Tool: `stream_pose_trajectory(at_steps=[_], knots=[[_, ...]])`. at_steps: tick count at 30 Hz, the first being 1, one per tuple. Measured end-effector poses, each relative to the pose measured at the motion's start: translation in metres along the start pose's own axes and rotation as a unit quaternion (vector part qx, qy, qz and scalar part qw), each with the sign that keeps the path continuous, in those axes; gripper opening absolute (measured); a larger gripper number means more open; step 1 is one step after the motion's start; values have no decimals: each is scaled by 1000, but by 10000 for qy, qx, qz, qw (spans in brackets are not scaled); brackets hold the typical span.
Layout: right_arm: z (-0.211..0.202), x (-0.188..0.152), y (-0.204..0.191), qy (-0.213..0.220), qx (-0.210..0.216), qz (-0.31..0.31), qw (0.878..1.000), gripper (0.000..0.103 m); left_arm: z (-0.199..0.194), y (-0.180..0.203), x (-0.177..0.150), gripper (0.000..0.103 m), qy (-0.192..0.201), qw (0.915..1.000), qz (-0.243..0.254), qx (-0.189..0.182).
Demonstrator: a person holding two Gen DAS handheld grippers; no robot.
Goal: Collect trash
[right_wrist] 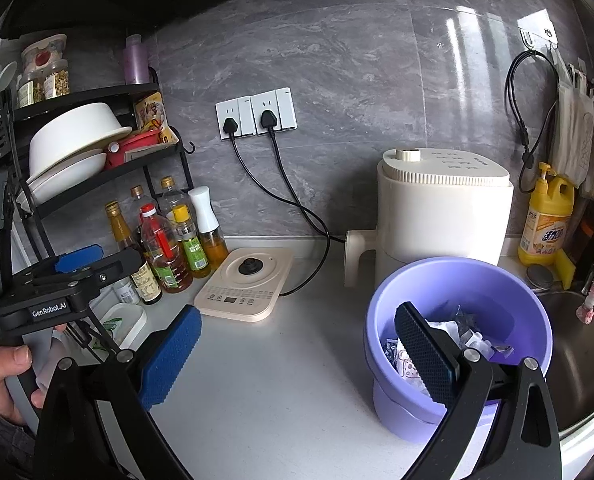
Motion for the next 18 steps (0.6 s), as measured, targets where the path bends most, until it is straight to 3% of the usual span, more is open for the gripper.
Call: stream_pose_trajectory(at_steps=[18], knots=[[-5,-2,5,36,16,73,10000,95,2,-2,-1,97,-40,9999,-5,126]])
Point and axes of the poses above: each gripper's, at about its wrist camera, not at the fingertips, and z roughly the way its jaws point, y to its right, x to its top, the point moved 9 cm from there along z, roughly the way its jaws point
